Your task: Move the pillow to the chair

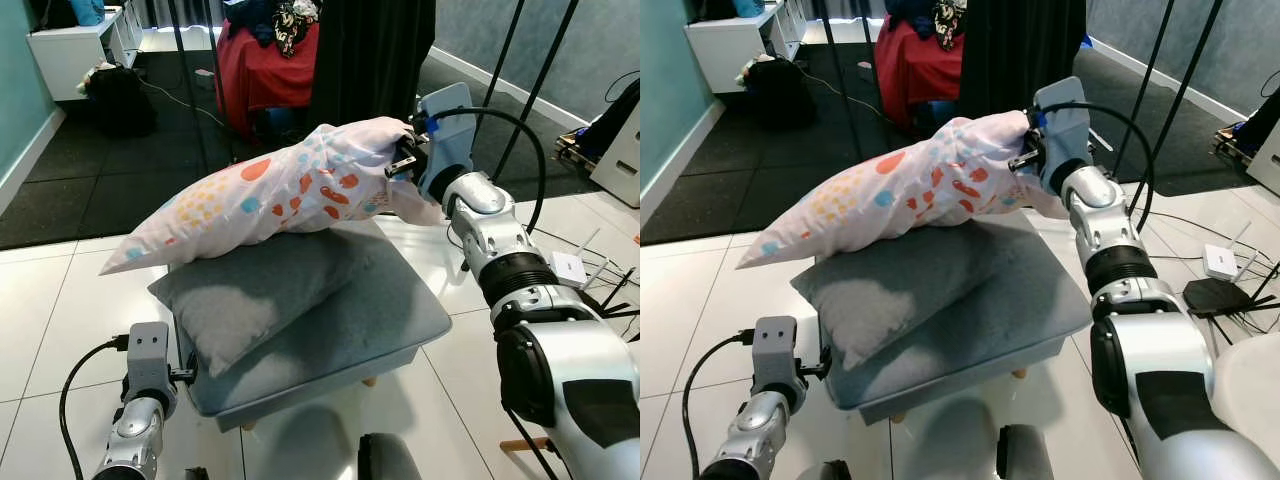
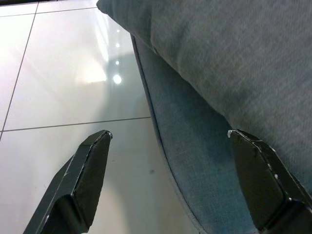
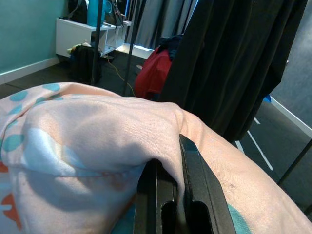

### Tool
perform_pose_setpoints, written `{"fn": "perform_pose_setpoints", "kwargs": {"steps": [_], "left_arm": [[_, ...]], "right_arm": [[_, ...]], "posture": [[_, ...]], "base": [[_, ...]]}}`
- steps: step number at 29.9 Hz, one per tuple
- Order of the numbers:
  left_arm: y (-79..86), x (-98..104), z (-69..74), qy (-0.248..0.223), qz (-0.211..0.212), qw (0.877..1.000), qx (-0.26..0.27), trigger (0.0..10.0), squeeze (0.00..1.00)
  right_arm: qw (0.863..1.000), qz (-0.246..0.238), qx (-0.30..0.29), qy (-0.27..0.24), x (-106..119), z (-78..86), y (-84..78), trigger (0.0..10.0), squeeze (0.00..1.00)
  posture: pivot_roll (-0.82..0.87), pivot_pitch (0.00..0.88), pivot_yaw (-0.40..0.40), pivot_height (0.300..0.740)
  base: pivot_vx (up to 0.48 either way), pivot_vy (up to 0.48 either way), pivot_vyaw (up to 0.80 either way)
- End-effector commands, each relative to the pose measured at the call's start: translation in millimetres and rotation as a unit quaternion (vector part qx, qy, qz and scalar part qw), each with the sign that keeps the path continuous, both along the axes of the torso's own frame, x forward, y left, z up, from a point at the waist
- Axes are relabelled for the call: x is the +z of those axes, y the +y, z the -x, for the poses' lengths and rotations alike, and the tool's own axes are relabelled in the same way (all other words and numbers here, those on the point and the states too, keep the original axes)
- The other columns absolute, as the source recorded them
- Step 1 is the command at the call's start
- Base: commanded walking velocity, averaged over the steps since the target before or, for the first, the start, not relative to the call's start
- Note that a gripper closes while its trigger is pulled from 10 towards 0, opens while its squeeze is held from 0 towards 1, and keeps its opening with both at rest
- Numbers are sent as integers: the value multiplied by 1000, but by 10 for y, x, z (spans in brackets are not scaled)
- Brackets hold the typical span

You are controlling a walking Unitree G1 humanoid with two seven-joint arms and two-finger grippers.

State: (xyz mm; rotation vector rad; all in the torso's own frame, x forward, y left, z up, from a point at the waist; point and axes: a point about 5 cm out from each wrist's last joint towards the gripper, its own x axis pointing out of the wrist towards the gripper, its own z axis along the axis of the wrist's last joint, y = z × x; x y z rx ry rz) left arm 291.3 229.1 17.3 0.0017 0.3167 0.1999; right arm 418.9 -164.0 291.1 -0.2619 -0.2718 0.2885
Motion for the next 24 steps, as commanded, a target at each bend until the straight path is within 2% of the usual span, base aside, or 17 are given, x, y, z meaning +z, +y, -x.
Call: {"fn": "perform_pose_setpoints", "kwargs": {"steps": [1,8,19,24], "left_arm": [[7,-56,48,13,3,1000,2,10000,0],[6,-117,103,28,2,1000,3,10000,0],[6,-131,110,35,1,999,5,10000,0],[-3,-122,91,34,7,999,11,10000,0]], "right_arm": [[999,-6,5,-40,188,30,10,0,0],[999,-10,23,-20,27,42,61,0,0],[999,-13,30,-18,0,49,75,0,0],[998,-15,53,-17,-32,68,138,0,0]], "posture": [[-147,13,-75,580],[-142,7,-73,610],[-140,0,-73,635],[-142,0,-71,655]], "base": [[0,0,0],[0,0,0],[0,0,0],[0,0,0]]}}
